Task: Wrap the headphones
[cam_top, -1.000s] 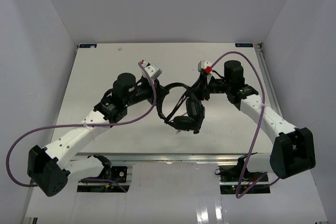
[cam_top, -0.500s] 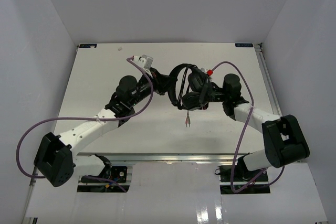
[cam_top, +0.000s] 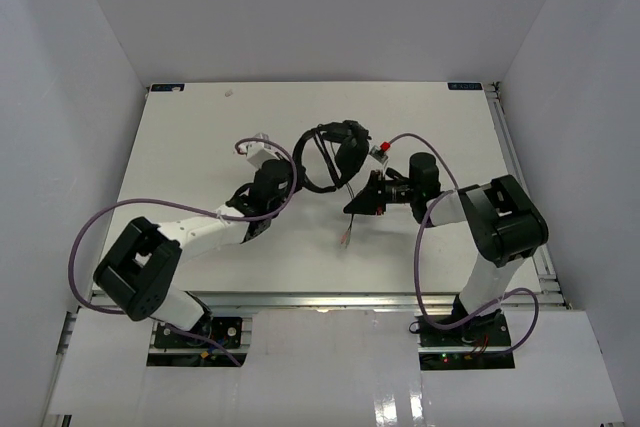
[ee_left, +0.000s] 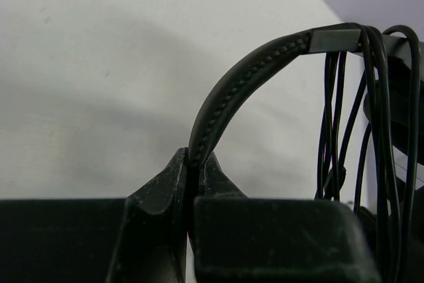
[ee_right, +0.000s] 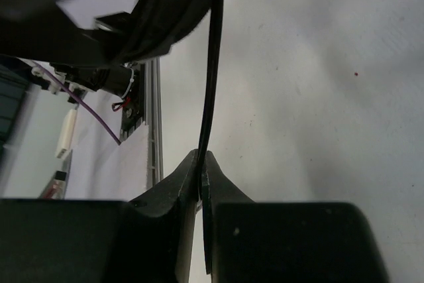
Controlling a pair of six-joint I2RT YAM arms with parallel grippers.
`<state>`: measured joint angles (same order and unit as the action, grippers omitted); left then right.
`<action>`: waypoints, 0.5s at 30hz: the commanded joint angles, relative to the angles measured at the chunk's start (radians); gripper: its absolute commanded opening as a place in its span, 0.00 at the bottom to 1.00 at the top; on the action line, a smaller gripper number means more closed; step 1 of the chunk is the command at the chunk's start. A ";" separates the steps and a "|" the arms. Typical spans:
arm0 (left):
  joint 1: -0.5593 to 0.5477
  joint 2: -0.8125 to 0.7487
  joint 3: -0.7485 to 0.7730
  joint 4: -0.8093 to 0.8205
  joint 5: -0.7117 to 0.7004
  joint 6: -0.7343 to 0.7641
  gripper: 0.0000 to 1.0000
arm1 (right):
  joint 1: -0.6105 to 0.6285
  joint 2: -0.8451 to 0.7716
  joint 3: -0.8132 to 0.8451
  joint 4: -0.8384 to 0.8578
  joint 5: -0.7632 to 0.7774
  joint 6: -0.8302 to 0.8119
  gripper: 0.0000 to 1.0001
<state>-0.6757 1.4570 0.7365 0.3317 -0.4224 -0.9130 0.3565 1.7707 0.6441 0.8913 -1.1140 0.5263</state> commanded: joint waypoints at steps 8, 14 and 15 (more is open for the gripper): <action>-0.001 0.219 0.173 -0.368 -0.173 -0.402 0.00 | -0.001 0.130 0.042 0.023 0.026 0.042 0.12; 0.000 0.325 0.304 -0.505 -0.138 -0.332 0.00 | -0.005 0.145 0.070 -0.114 0.051 -0.043 0.17; -0.001 0.340 0.320 -0.511 -0.130 -0.304 0.00 | -0.005 0.147 0.077 -0.141 0.054 -0.054 0.19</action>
<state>-0.6819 1.7836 0.9738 -0.1212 -0.5346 -1.2392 0.3550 1.9106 0.6827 0.8516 -1.0611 0.5422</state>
